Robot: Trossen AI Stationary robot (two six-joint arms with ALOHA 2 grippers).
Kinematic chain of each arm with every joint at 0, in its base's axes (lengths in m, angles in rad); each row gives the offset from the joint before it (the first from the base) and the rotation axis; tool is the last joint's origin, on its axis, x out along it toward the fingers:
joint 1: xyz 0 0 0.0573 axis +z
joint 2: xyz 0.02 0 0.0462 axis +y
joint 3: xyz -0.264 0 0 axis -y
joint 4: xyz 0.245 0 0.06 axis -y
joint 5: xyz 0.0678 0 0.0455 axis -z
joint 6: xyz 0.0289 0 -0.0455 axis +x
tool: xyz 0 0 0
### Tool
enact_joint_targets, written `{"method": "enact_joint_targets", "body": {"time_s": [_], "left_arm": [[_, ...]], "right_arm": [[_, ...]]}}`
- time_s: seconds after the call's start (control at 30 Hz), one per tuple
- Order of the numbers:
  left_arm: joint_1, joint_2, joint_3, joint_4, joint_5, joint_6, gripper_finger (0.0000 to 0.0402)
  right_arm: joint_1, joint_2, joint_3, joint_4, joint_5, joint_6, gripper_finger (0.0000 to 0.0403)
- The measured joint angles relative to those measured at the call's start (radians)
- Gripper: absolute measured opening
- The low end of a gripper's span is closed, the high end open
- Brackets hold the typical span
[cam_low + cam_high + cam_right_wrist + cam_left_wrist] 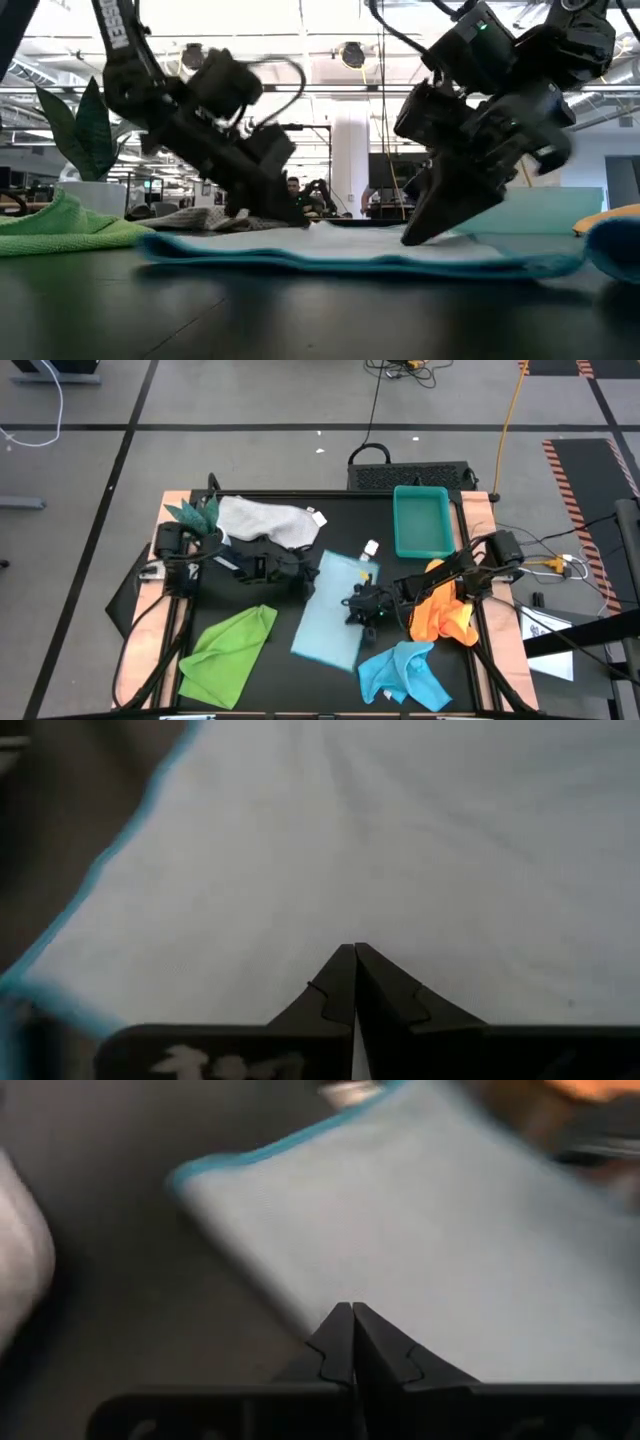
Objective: Fold microfiber towels
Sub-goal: Fold the light blue microfiber cloth
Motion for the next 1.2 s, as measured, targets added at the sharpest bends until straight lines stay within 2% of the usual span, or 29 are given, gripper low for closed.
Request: {"method": "enact_joint_targets", "body": {"time_s": [0.17, 0.27, 0.4, 0.47, 0.53, 0.7, 0.77, 1.0, 1.2], "left_arm": [[-0.065, 0.011, 0.006, -0.069, 0.01, -0.073, 0.0003], [-0.137, -0.045, 0.003, -0.164, 0.012, -0.131, 0.0006], [-0.241, -0.14, -0.003, -0.207, -0.066, -0.172, 0.0003], [-0.282, -0.177, 0.002, -0.188, -0.144, -0.173, 0.0005], [-0.308, -0.185, 0.002, -0.16, -0.199, -0.155, 0.0008], [-0.26, -0.135, 0.001, -0.06, -0.27, -0.094, 0.0003], [-0.226, -0.096, 0.001, -0.03, -0.266, -0.093, 0.0006], [-0.141, 0.027, 0.003, -0.008, -0.218, -0.095, 0.0004], [-0.144, -0.012, 0.002, -0.08, -0.237, -0.092, 0.0003]], "right_arm": [[0.089, 0.001, 0.0, -0.013, -0.076, -0.012, 0.0], [0.135, -0.04, -0.005, -0.035, -0.12, -0.027, 0.0], [0.177, -0.133, -0.01, -0.069, -0.152, -0.043, 0.0], [0.187, -0.189, -0.016, -0.07, -0.095, -0.057, 0.0], [0.188, -0.229, -0.031, -0.077, 0.006, -0.079, 0.0], [0.146, -0.285, -0.078, -0.039, 0.403, -0.047, 0.0], [0.103, -0.28, -0.099, -0.05, 0.492, 0.014, 0.0], [-0.05, -0.211, -0.177, -0.053, 0.527, 0.156, 0.0], [-0.11, -0.209, -0.233, -0.061, 0.554, 0.224, 0.0]]}}
